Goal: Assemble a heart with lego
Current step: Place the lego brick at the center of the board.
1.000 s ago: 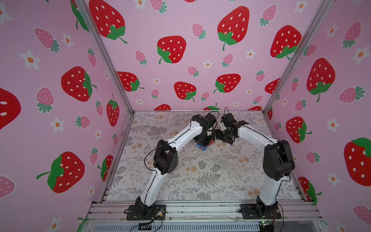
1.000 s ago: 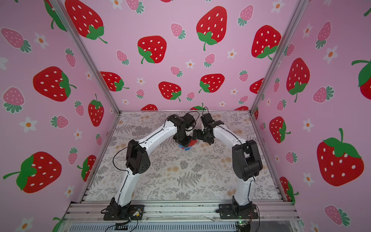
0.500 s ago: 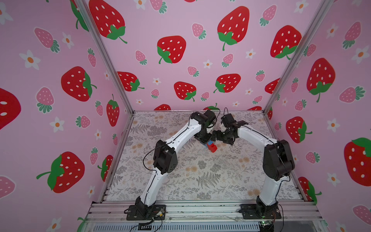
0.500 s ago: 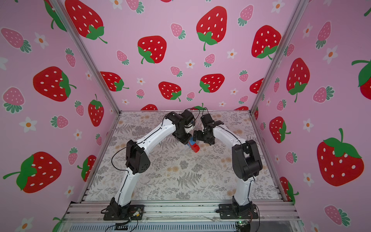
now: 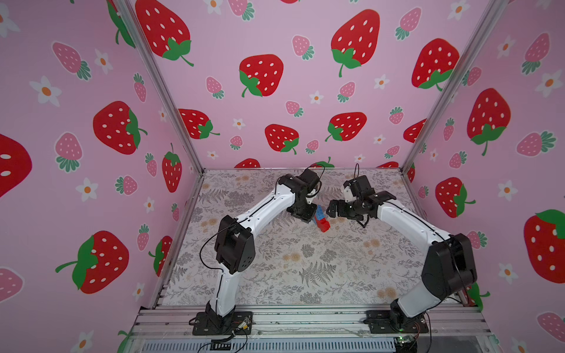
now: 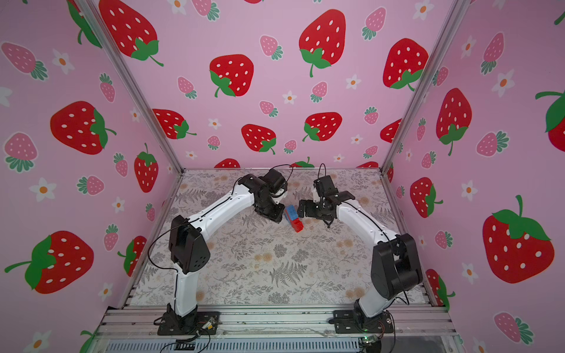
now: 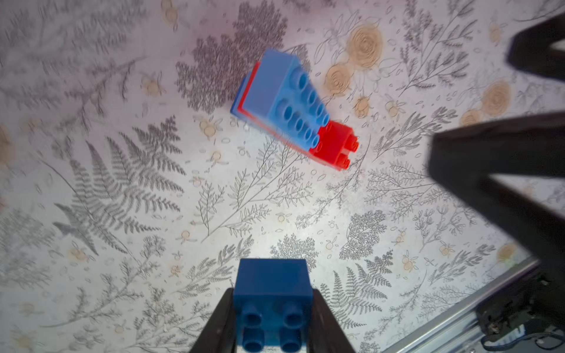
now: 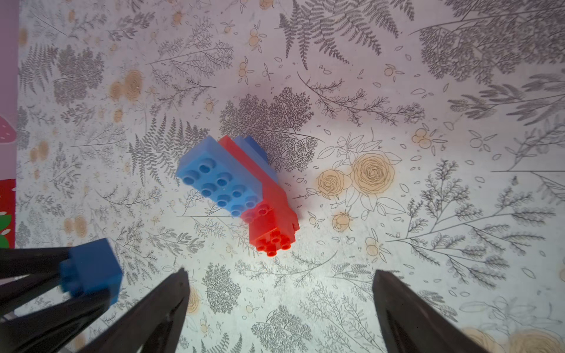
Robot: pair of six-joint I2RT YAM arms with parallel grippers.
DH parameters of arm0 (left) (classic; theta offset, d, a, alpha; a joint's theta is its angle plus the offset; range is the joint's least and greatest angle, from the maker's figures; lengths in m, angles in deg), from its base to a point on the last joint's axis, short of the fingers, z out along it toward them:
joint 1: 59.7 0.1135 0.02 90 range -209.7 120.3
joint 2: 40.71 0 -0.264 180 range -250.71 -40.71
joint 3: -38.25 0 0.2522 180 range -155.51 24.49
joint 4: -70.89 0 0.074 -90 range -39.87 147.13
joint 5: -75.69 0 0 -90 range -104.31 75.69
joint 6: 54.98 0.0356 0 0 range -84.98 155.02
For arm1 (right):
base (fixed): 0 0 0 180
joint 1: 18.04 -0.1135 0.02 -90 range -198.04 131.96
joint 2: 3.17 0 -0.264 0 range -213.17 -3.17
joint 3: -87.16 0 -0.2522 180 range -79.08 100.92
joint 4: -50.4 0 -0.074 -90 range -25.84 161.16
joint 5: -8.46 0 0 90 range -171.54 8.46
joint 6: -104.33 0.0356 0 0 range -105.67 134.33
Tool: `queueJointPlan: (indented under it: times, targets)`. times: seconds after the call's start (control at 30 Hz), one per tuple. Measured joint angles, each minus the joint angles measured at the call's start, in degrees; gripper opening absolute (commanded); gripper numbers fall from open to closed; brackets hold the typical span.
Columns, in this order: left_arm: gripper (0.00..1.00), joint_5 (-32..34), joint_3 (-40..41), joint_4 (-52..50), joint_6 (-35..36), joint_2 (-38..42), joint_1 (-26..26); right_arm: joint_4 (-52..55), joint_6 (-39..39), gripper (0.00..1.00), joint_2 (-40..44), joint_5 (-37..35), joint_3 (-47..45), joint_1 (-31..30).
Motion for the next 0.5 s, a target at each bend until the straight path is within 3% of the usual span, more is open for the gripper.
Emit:
queueJointPlan:
  times: [0.2,0.5]
  targets:
    - [0.31,0.66,14.71,7.82,-12.28,-0.31,-2.64,0.35,-0.61,0.99,2.38,0.79,-4.59,-0.04]
    - [0.63,0.22,19.32,15.67,-20.11,-0.72,-6.69,1.27,-1.27,0.99,2.38,0.74,-6.60,-0.07]
